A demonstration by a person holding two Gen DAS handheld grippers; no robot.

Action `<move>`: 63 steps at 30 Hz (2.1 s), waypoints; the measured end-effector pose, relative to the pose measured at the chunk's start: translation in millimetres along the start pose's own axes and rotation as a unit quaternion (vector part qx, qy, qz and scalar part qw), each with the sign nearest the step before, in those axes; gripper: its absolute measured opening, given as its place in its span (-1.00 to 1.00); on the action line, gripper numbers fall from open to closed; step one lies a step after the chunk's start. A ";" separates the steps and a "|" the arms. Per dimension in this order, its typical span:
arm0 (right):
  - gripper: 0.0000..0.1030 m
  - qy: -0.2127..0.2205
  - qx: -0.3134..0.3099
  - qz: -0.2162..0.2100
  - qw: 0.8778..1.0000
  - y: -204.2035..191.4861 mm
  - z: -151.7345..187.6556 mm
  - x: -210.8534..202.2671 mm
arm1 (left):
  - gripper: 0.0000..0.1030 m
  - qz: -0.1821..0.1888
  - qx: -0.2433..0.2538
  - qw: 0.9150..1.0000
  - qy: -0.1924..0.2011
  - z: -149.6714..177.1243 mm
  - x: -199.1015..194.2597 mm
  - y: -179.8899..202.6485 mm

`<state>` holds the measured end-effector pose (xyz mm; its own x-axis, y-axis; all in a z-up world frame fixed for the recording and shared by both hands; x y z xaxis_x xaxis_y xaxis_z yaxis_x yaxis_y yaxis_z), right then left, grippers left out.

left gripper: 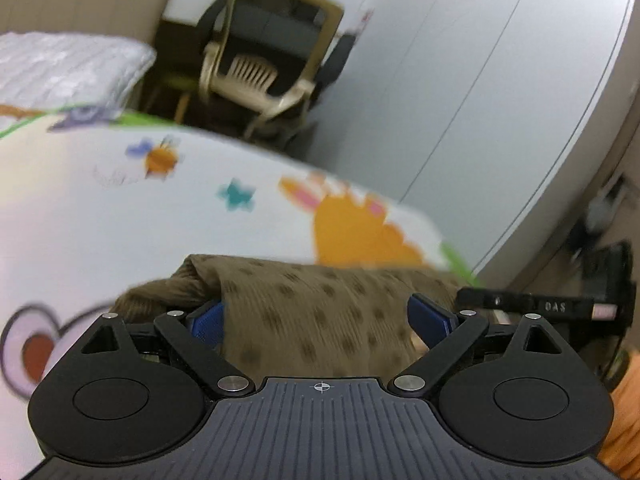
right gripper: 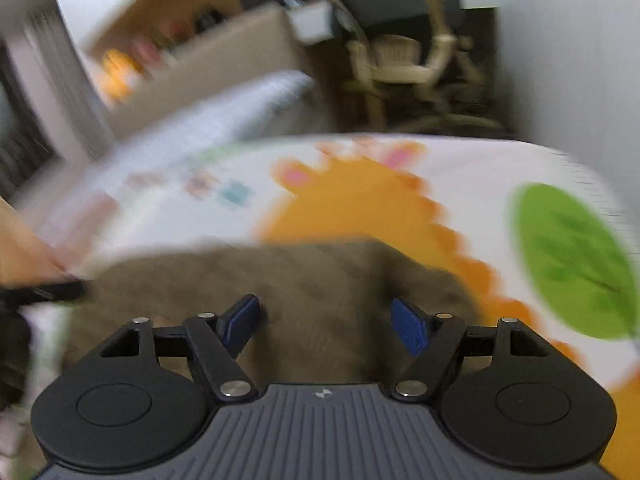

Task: Fold clothes

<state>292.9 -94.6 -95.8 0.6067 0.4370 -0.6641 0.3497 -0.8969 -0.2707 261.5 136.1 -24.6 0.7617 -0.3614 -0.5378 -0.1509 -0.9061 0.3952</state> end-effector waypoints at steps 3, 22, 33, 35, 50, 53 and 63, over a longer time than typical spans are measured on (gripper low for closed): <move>0.64 -0.009 -0.014 0.019 1.000 12.9 19.8 -19.9 | 0.86 -0.002 0.015 1.000 -0.012 12.8 -12.0 -0.2; 0.68 0.035 -0.002 -0.076 0.997 -65.4 6.5 17.4 | 0.93 0.029 0.023 0.999 -0.021 48.9 33.8 2.2; 1.00 0.007 -0.156 0.009 0.988 -87.4 96.7 -37.5 | 0.94 -0.040 0.097 0.994 -0.001 74.7 7.0 10.8; 1.00 0.016 -0.142 0.004 0.990 -83.3 98.7 -44.3 | 0.96 -0.051 0.102 0.993 -0.003 78.3 4.5 12.7; 1.00 0.030 -0.058 0.072 0.995 -55.5 87.1 -38.6 | 1.00 -0.098 0.118 0.988 -0.005 100.5 -11.2 21.6; 1.00 0.027 -0.058 0.079 0.995 -53.8 90.5 -35.9 | 1.00 -0.097 0.118 0.988 -0.003 101.3 -11.7 21.7; 1.00 0.029 -0.052 0.070 0.996 -52.5 91.2 -37.9 | 1.00 -0.077 0.094 0.993 0.010 99.2 -15.6 17.0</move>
<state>186.4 -70.3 -120.0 0.6933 0.3149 -0.6482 0.3300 -0.9384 -0.1029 184.6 104.6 -83.4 0.7968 -0.2123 -0.5658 -0.1450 -0.9761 0.1621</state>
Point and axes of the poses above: each gripper's, at about its wrist camera, not at the fingertips, and x roughly the way its jaws point, y to its right, z to its underside, the point moved 8 cm from there along x, roughly the way its jaws point, and after that the axes turned 1 degree about -z, right-handed, at the moved point
